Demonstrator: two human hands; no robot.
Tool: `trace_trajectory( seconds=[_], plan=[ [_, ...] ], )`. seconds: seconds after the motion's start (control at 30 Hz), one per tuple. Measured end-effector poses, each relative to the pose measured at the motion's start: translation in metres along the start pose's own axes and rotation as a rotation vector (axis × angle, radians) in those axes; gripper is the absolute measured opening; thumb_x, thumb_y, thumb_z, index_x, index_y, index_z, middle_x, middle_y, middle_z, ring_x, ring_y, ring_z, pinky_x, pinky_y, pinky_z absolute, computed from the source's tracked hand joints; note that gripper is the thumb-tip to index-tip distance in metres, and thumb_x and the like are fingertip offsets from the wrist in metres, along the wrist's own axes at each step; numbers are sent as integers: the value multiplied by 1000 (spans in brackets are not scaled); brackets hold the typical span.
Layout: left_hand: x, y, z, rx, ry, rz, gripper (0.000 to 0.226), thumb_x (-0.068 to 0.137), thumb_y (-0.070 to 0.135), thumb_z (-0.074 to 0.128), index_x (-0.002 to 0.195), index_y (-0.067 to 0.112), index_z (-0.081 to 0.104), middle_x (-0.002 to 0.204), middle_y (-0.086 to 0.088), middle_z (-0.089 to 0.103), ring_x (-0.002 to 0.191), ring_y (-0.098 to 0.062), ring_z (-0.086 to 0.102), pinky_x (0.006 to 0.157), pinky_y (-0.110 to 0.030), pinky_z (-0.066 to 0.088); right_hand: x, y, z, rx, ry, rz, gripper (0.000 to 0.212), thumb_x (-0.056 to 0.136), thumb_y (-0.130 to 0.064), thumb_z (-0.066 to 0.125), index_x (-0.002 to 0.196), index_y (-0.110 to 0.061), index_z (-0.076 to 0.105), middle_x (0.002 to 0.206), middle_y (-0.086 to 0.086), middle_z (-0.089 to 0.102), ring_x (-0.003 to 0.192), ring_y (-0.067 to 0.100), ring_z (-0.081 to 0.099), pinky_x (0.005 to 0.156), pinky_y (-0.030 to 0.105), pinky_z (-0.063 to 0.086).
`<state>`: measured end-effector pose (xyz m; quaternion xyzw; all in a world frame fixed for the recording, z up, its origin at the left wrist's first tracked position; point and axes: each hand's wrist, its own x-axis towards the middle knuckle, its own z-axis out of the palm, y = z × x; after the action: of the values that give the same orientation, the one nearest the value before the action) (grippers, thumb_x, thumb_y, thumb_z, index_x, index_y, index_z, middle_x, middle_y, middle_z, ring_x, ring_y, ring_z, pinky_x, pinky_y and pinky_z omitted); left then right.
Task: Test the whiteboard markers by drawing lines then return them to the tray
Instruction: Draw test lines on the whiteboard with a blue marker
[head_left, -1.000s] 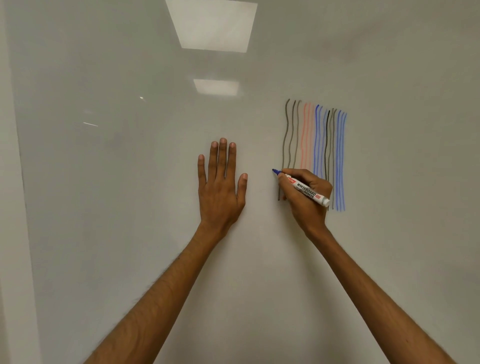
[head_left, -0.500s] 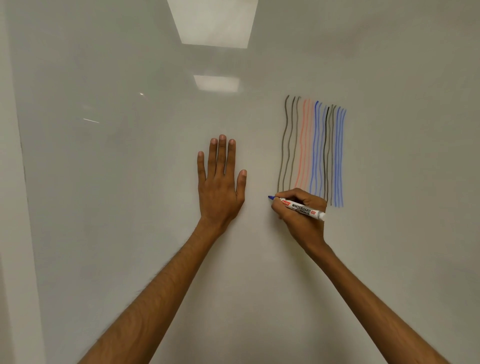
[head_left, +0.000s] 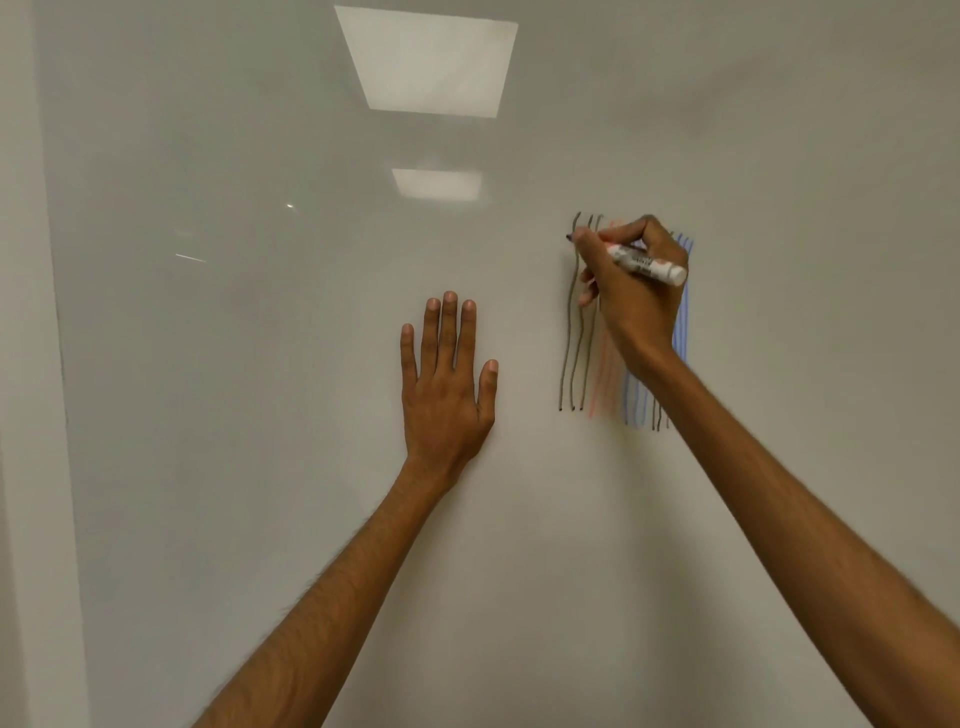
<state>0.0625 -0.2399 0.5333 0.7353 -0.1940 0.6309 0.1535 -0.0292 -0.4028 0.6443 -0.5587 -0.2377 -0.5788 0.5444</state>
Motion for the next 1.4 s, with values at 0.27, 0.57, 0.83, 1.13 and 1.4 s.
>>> trace_trajectory(
  seconds=[0.27, 0.57, 0.83, 1.13, 1.4],
  plan=[
    [0, -1, 2, -1, 1, -6, 65, 102, 38, 33, 157, 8, 15, 165, -12, 7, 153, -26, 4, 124, -50, 6, 16, 6, 15, -16, -76, -1, 20, 95, -18, 66, 86, -5, 54, 82, 25, 69, 60, 26, 70, 46, 16, 45],
    [0, -1, 2, 4, 5, -11, 65, 103, 38, 34, 157, 7, 16, 165, -12, 8, 153, -26, 4, 124, -50, 6, -21, 26, -2, -66, -136, -23, 20, 92, -10, 67, 79, -4, 53, 76, 25, 65, 57, 29, 67, 51, 28, 53],
    [-1, 0, 1, -2, 3, -12, 64, 103, 39, 32, 157, 8, 16, 165, -13, 9, 153, -27, 5, 123, -51, 7, -55, 38, -11, -105, -177, 19, 23, 91, -7, 68, 78, 5, 52, 69, 24, 63, 51, 25, 64, 47, 28, 51],
    [-1, -2, 3, 14, -6, -7, 64, 103, 40, 30, 157, 9, 15, 165, -13, 8, 153, -27, 4, 123, -51, 7, -79, 51, -33, -299, -288, -62, 24, 87, -16, 69, 71, -3, 56, 65, 12, 63, 53, 30, 64, 46, 48, 52],
    [0, -2, 2, 17, -11, -14, 64, 103, 41, 30, 157, 9, 16, 165, -13, 9, 153, -27, 5, 124, -50, 6, -109, 53, -40, -262, -303, 49, 25, 86, -4, 71, 66, -7, 56, 57, 11, 61, 44, 28, 60, 41, 38, 52]
  ],
)
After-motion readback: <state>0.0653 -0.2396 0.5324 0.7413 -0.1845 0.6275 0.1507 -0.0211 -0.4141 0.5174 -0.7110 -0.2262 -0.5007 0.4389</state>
